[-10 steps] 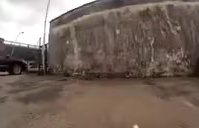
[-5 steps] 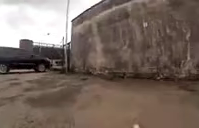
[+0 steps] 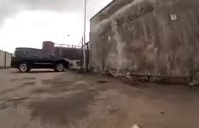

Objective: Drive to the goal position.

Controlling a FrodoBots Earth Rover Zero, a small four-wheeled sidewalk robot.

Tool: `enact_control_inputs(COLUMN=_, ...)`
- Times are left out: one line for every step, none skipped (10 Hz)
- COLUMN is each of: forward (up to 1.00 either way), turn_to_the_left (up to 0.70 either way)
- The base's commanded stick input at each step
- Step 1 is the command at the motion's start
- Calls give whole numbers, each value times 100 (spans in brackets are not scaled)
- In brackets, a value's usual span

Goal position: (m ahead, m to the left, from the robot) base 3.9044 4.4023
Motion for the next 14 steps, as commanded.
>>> enact_control_inputs(forward=100, turn_to_the_left=27)
enact_control_inputs(forward=100, turn_to_the_left=27)
enact_control_inputs(forward=100, turn_to_the_left=27)
enact_control_inputs(forward=100, turn_to_the_left=27)
enact_control_inputs(forward=100, turn_to_the_left=27)
enact_control_inputs(forward=100, turn_to_the_left=27)
enact_control_inputs(forward=100, turn_to_the_left=27)
enact_control_inputs(forward=100, turn_to_the_left=27)
enact_control_inputs(forward=100, turn_to_the_left=27)
enact_control_inputs(forward=100, turn_to_the_left=27)
enact_control_inputs(forward=100, turn_to_the_left=27)
enact_control_inputs(forward=100, turn_to_the_left=27)
enact_control_inputs(forward=100, turn_to_the_left=27)
enact_control_inputs(forward=100, turn_to_the_left=27)
